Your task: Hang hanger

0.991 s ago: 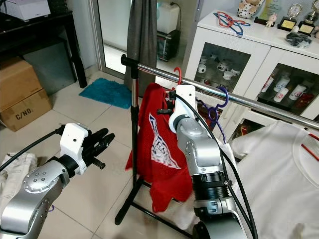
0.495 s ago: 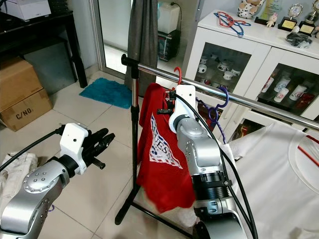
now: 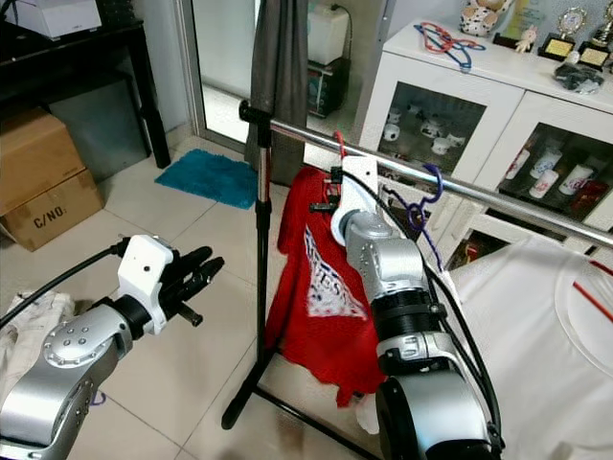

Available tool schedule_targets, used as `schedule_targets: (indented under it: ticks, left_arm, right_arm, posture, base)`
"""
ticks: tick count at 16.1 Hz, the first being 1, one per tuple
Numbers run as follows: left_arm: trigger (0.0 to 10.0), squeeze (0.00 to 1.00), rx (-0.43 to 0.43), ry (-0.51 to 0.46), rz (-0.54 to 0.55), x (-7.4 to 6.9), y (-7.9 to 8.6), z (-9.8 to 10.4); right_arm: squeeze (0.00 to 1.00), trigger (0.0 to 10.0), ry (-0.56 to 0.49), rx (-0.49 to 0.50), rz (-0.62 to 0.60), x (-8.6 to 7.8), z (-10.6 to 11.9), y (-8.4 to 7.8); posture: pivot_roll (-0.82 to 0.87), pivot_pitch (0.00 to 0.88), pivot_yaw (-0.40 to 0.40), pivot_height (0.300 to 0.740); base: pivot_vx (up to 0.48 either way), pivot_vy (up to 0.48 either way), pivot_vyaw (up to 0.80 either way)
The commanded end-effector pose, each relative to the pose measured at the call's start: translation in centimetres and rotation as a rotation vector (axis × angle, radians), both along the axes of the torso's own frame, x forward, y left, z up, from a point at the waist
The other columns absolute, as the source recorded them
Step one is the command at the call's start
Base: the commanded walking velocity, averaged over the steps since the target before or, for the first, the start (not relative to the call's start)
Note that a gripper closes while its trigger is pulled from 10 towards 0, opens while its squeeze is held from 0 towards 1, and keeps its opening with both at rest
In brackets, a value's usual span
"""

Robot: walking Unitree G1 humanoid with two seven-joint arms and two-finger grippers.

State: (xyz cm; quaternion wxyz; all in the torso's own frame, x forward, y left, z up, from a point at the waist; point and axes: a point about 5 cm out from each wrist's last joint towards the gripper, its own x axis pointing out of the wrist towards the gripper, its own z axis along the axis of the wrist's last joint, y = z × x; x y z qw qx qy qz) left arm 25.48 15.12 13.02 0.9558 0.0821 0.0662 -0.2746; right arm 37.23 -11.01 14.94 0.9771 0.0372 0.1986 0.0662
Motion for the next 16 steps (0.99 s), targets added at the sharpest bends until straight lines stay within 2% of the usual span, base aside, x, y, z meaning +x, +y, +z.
schedule_targets:
  ticks: [1, 3, 6, 7, 8, 9, 12, 14, 15, 16]
  left_arm:
    - [10.0, 0.00, 0.003, 0.004, -0.014, 0.1, -0.3, 0.0]
    - [10.0, 0.00, 0.005, 0.007, -0.019, 0.1, -0.1, 0.0]
    - [10.0, 0.00, 0.009, 0.011, -0.022, 0.1, -0.1, 0.0]
    - [10.0, 0.00, 0.009, 0.011, -0.020, 0.0, -0.1, 0.0]
    - [10.0, 0.00, 0.008, 0.011, -0.019, 0.0, -0.1, 0.0]
    - [10.0, 0.00, 0.008, 0.011, -0.018, 0.1, -0.1, 0.0]
    - [10.0, 0.00, -0.003, -0.001, -0.011, 0.1, -0.1, 0.3]
    - [10.0, 0.00, -0.020, -0.022, -0.013, 0.1, -0.1, 0.8]
    - [10.0, 0.00, -0.037, -0.030, -0.008, 0.1, -0.1, 1.1]
    - [10.0, 0.00, -0.041, -0.029, -0.003, 0.1, -0.1, 1.2]
  right_arm:
    - [0.00, 10.0, 0.000, 0.004, -0.021, 0.3, 0.1, -0.6]
    - [0.00, 10.0, 0.012, -0.006, -0.022, 1.0, 0.0, -0.9]
    - [0.00, 10.0, 0.062, -0.001, 0.002, 0.8, -0.7, -1.0]
    - [0.81, 10.0, 0.078, 0.005, 0.015, 0.6, -1.1, -0.9]
    - [0.81, 10.0, 0.088, 0.009, 0.023, 0.5, -1.4, -0.9]
    - [1.00, 10.0, 0.098, 0.012, 0.035, 0.2, -1.8, -0.9]
    - [1.00, 10.0, 0.022, 0.057, 0.130, -1.0, -0.9, -1.6]
    - [1.00, 10.0, -0.049, 0.097, 0.251, -2.9, 0.6, -2.4]
    - [1.00, 10.0, -0.098, 0.128, 0.343, -5.2, 2.0, -3.4]
    - [1.00, 10.0, -0.107, 0.129, 0.360, -5.7, 2.3, -3.6]
  posture:
    - [0.10, 0.000, -0.089, 0.740]
    - [0.11, 0.000, -0.087, 0.740]
    - [0.11, 0.000, -0.089, 0.740]
    - [0.11, 0.000, -0.092, 0.740]
    - [0.11, 0.000, -0.092, 0.740]
    - [0.11, 0.000, -0.092, 0.740]
    - [0.11, 0.000, -0.088, 0.740]
    - [0.11, 0.000, -0.078, 0.740]
    - [0.10, 0.000, -0.066, 0.740]
    - [0.09, 0.000, -0.064, 0.740]
  base:
    - [0.000, 0.000, 0.00]
    - [0.000, 0.000, 0.00]
    - [0.000, 0.000, 0.00]
    - [0.000, 0.000, 0.00]
    - [0.000, 0.000, 0.00]
    - [0.000, 0.000, 0.00]
    - [0.000, 0.000, 0.00]
    - [0.000, 0.000, 0.00]
    - [0.000, 0.000, 0.00]
    - [0.000, 0.000, 0.00]
